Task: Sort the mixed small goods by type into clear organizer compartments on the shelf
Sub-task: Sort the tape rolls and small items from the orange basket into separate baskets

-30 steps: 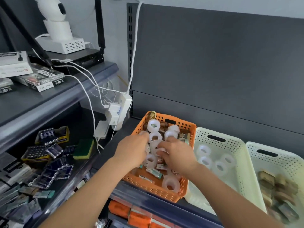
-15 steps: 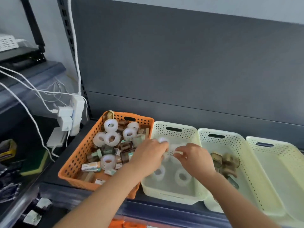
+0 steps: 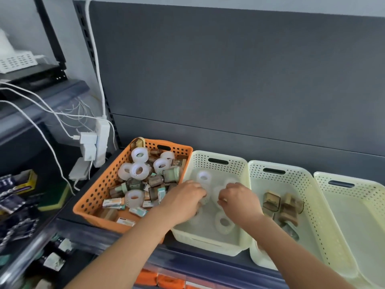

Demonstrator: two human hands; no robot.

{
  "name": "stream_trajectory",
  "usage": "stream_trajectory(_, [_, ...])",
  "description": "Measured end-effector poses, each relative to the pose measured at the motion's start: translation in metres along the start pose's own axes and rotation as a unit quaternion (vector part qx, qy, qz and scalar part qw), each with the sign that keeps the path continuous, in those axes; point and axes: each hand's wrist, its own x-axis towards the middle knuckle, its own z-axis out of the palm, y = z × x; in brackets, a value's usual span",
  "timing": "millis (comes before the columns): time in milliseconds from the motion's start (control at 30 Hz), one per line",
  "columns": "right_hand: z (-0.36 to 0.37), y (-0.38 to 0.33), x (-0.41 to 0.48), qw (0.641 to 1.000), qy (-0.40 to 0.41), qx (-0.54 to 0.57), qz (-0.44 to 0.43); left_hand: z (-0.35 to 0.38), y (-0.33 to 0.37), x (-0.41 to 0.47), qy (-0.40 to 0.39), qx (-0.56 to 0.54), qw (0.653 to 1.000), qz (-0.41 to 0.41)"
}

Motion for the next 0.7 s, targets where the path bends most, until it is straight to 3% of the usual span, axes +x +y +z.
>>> stream_trajectory(167, [-0.009,-0.015,0.012,0.998,0.044,0.054,-0.01,-0.022,-0.018,-0.015,0.11,-0.012,0.994,-0.011])
stream_trajectory(300, [-0.017,-0.04,0.028,0.992,0.069,0.095,-0.041,-0.041,-0.05,-0.029,0.148,0.011,0.986,-0.077])
stream_trajectory(467, [-0.021,-0.078,0.054,0.983,0.077,0.142,-0.082,-0.041,-0.092,-0.039,0.098,0.052,0.984,-0.139])
stream_trajectory(700, [-0.011,-0.111,0.087,0.996,0.021,0.042,-0.074,-0.033,-0.109,-0.036,0.041,0.081,0.993,-0.08])
